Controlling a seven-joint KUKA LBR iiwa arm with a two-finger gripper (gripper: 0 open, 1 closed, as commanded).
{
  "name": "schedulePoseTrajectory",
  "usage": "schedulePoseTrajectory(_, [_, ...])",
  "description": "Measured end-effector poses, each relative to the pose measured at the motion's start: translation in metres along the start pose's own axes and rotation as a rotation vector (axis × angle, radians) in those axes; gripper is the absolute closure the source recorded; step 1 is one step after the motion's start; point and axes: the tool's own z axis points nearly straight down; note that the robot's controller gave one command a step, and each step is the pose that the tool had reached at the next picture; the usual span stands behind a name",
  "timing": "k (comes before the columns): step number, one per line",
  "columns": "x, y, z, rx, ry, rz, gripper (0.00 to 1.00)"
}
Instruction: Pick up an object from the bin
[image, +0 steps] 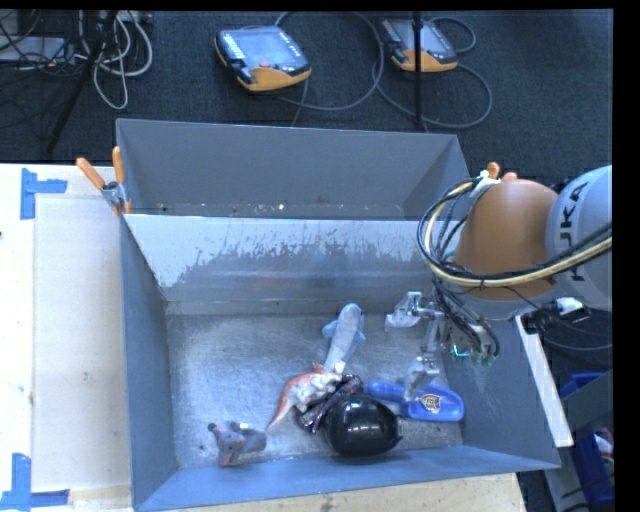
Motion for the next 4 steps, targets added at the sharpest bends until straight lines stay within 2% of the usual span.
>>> schedulePoseTrajectory(1, [-0.002,0.000,-0.004,0.001,-0.007,-0.002,0.00])
schedulePoseTrajectory(2, [0.067,0.039,0.058,0.009,-0.021,-0.378,1.00])
schedulePoseTrajectory(3, [0.067,0.040,0.058,0.009,-0.021,-0.380,1.00])
schedulePoseTrajectory(4, [0.067,0.021,-0.039,0.002,-0.008,-0.400,1.00])
